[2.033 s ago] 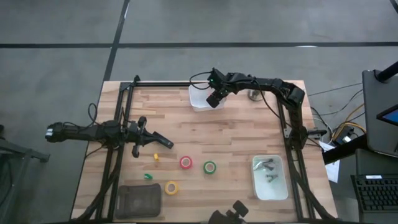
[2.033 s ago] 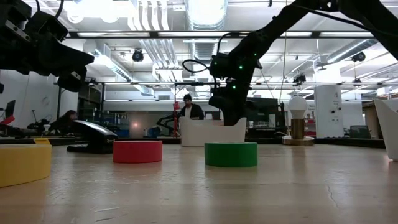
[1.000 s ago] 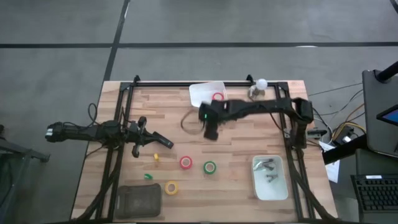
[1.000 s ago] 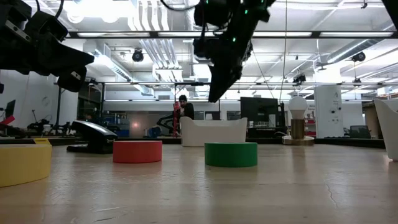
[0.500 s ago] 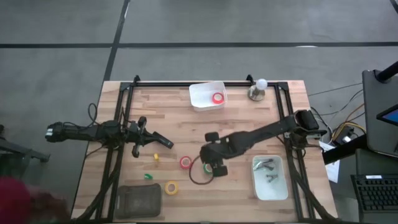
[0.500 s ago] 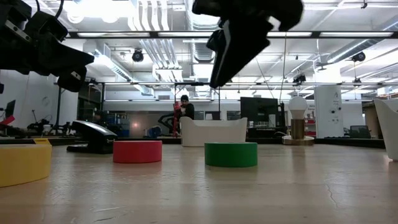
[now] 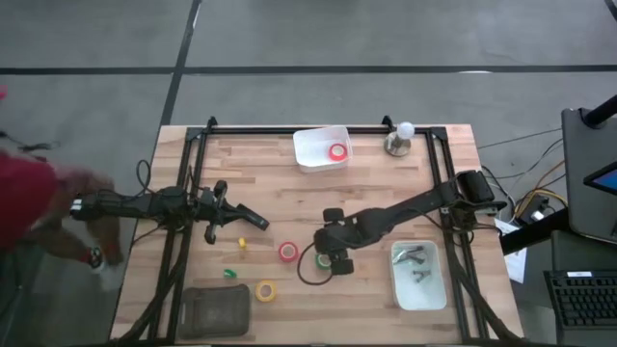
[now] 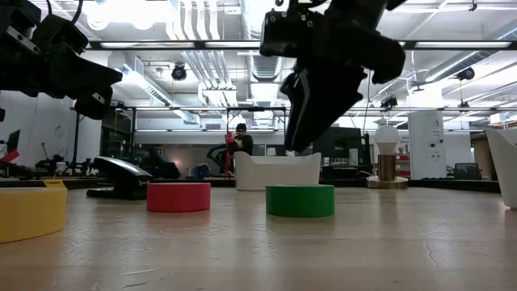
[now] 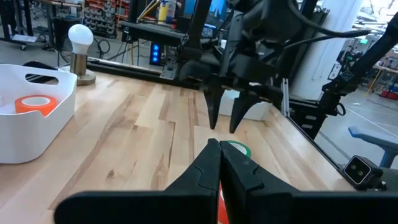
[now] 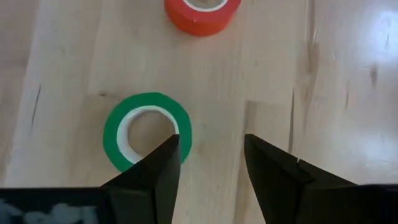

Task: Pick and place Stapler, Stapler remover, tape
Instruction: Put the green tape into the white bin

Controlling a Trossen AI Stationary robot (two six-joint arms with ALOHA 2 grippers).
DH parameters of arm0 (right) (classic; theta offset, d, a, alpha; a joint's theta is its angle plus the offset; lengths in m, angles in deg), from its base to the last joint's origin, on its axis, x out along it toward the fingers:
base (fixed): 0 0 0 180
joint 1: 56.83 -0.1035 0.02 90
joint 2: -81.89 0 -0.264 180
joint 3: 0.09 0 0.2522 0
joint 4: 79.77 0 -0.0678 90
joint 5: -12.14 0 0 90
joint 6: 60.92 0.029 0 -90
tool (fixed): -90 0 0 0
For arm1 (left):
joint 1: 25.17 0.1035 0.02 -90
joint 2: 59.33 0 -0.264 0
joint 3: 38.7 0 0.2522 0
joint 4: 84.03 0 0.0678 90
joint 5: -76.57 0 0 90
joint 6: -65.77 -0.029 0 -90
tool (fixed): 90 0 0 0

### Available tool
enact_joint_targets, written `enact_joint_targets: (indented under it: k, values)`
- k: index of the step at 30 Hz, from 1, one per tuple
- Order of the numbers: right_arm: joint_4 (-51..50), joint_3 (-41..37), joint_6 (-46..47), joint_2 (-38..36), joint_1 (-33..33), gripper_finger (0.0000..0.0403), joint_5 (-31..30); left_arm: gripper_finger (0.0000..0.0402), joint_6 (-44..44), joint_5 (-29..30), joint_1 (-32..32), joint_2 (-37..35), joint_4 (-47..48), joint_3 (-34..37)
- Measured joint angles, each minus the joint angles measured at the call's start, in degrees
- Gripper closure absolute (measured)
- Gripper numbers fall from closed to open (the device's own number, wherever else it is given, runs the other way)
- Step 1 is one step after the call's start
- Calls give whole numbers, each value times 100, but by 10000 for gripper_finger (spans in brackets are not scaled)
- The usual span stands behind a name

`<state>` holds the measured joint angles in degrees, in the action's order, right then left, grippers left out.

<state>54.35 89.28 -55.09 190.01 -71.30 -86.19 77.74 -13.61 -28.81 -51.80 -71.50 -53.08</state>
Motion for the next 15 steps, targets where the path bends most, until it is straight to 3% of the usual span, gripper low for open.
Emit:
enact_joint_targets:
  k: [6, 15]
  values:
    - [684, -321, 109, 50, 12, 238, 329, 394, 0, 1, 1, 0, 0, -2]
    - [883, -469, 216, 391, 12, 252, 395, 394, 0, 2, 1, 11, -2, -2]
